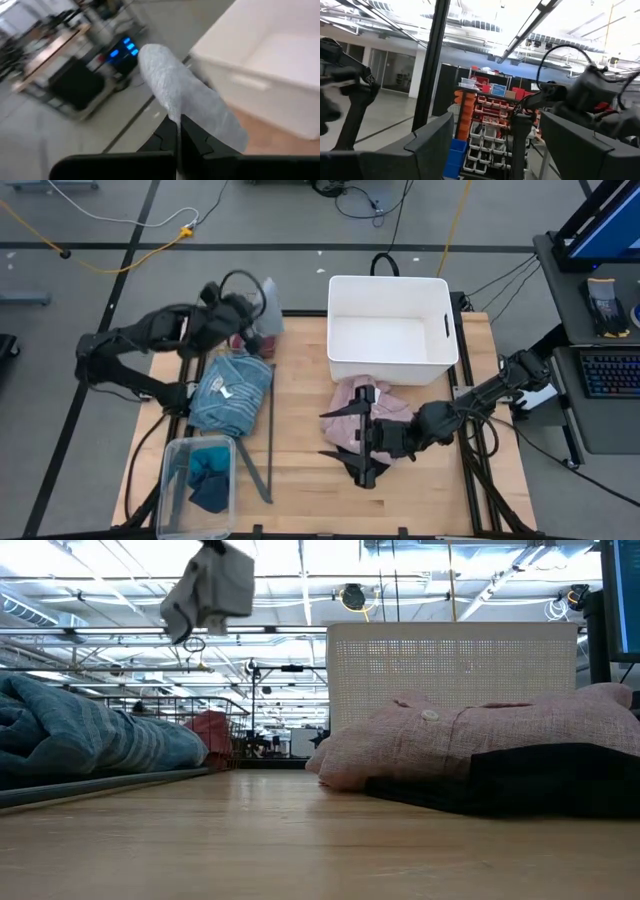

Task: Pick & Place Cloths
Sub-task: Put the gray shorts into the black wire basket

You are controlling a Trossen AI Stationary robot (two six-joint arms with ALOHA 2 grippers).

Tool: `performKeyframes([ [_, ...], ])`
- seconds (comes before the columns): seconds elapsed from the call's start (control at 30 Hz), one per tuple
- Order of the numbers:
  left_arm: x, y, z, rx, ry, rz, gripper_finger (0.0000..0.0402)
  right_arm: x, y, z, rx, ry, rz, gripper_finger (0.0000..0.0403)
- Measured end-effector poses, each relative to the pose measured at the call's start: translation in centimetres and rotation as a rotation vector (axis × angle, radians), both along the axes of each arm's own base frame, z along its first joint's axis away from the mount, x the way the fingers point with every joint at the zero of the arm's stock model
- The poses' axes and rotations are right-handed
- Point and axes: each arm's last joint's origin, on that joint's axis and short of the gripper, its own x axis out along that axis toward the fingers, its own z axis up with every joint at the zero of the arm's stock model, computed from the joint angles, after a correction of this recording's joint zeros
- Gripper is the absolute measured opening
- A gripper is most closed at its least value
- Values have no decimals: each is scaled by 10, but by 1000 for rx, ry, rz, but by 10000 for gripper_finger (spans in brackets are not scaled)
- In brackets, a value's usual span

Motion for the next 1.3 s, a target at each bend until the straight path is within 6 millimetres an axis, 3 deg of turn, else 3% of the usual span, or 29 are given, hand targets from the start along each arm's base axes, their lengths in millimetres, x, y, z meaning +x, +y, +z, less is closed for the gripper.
performKeyframes([
  [0.33, -20, 65, -11, -18, 142, 296, 0, 0, 1, 0, -2, 4, 2, 293],
  [0.67, -6, 121, -48, -163, 293, 410, 0, 0, 0, 0, 27, 5, 13, 293],
  [1.0, -6, 142, -101, -481, 527, 577, 0, 0, -1, 0, 28, 5, 11, 293],
  [1.3, -8, 155, -117, -627, 565, 598, 0, 1, -2, 0, 29, 5, 8, 293],
])
